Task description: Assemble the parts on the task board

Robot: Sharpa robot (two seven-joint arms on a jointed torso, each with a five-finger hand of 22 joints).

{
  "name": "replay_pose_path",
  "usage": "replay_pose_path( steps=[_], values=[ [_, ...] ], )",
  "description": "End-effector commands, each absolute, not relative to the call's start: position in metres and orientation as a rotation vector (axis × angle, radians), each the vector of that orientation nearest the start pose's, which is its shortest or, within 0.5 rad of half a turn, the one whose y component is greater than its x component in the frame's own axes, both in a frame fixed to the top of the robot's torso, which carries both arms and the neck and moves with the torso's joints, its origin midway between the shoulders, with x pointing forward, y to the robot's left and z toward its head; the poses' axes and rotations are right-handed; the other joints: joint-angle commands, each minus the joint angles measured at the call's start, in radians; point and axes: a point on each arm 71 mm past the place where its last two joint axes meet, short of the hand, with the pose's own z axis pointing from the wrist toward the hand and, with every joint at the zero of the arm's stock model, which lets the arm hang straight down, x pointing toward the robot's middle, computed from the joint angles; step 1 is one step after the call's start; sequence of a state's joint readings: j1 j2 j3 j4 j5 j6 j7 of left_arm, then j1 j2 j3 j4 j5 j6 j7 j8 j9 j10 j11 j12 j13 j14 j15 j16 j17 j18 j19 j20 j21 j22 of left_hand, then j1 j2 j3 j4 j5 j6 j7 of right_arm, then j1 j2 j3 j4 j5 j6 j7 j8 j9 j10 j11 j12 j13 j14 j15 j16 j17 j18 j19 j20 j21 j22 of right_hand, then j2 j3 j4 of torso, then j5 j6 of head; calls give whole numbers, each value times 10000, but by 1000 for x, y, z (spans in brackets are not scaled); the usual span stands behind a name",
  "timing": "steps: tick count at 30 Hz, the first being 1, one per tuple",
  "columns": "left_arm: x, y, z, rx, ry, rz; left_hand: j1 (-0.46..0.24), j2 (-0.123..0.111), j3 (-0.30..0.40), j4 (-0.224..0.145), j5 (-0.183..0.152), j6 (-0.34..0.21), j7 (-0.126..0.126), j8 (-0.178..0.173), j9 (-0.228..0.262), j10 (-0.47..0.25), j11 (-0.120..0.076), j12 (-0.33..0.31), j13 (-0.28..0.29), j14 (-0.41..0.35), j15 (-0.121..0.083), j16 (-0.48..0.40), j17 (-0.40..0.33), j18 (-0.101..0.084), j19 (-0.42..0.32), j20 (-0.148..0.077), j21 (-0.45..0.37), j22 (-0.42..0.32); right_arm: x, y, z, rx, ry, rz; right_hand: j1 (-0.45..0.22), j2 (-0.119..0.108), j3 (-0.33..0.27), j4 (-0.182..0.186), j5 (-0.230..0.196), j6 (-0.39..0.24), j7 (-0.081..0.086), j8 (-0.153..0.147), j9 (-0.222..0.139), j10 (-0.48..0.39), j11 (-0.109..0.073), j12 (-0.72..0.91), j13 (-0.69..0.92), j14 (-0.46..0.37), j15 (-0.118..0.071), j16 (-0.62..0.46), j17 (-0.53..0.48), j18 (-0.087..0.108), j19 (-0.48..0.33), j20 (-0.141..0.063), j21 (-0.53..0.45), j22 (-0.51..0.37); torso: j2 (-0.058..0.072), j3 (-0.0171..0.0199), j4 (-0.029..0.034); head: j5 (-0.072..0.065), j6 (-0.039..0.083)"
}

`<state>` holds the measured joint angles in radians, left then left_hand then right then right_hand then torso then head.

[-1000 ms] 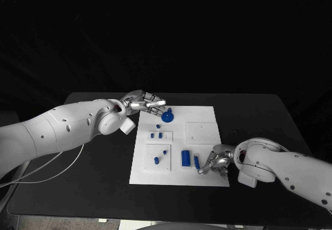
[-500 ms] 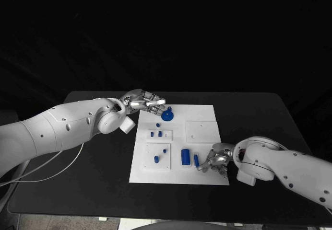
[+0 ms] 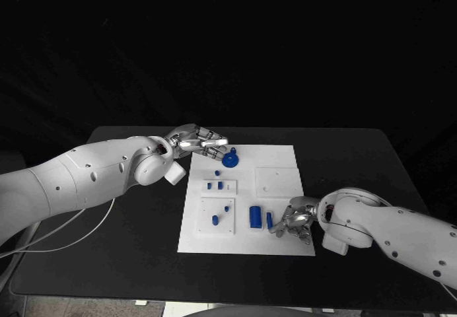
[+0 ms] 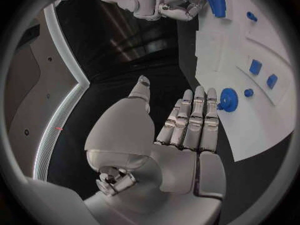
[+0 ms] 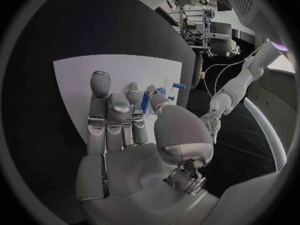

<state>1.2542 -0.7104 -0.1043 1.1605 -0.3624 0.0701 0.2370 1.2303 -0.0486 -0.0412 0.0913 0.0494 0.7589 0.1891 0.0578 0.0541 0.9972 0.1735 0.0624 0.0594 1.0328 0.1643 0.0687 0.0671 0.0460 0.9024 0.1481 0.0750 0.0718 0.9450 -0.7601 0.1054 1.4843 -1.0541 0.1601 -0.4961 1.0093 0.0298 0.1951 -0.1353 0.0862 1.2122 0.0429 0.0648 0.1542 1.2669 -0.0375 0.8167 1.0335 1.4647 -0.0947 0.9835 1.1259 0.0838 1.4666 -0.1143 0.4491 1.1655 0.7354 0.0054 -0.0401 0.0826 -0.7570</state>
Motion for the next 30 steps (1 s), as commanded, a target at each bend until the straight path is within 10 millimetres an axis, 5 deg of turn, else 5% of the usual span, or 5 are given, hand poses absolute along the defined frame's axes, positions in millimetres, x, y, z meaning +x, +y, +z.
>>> replay_pose_path(
  steps=[1,11,14,30],
  values=[
    [540,226,-203,-6987,18466,-14007,14,77,21,-51,-16,43,-4,8,12,-66,26,-23,5,-45,14,-39,7,-54,-27,32,20,16,438,-183,-300,2829,24939,5600,-29,-21,72,-9,36,23,-33,-11,-14,-22,-33,40,-6,13,-13,53,-7,-105,364,-38,39,-12,-1,-2,2,6,13],
    [539,227,-203,-6979,18520,-13977,5,117,17,-104,-16,61,-4,11,13,-60,24,-23,5,-36,14,-43,3,-64,-33,31,20,15,440,-183,-299,2954,24756,5629,-316,104,119,184,88,10,-31,-15,-19,-17,-33,46,-10,11,-18,59,-11,-102,372,-43,36,-20,0,5,-8,21,13],
    [539,227,-204,-6975,18538,-13981,5,117,17,-104,-16,61,-4,11,13,-60,24,-23,5,-36,14,-43,3,-64,-33,31,20,15,440,-183,-300,3012,24808,5617,-562,81,782,66,-247,9,-37,-10,-27,-16,-32,53,-5,10,-26,56,-20,-112,369,-51,32,-34,2,7,-7,25,14],
    [539,227,-204,-6945,18616,-13946,3,168,-25,-192,-16,54,-5,11,13,-63,24,-23,5,-37,14,-43,4,-70,-41,28,20,15,441,-182,-306,2965,25374,5043,-382,131,1339,-422,411,17,-48,-9,20,-46,-46,27,-25,12,-12,40,-59,-134,354,-37,-2,-61,6,10,-2,24,10]
  ],
)
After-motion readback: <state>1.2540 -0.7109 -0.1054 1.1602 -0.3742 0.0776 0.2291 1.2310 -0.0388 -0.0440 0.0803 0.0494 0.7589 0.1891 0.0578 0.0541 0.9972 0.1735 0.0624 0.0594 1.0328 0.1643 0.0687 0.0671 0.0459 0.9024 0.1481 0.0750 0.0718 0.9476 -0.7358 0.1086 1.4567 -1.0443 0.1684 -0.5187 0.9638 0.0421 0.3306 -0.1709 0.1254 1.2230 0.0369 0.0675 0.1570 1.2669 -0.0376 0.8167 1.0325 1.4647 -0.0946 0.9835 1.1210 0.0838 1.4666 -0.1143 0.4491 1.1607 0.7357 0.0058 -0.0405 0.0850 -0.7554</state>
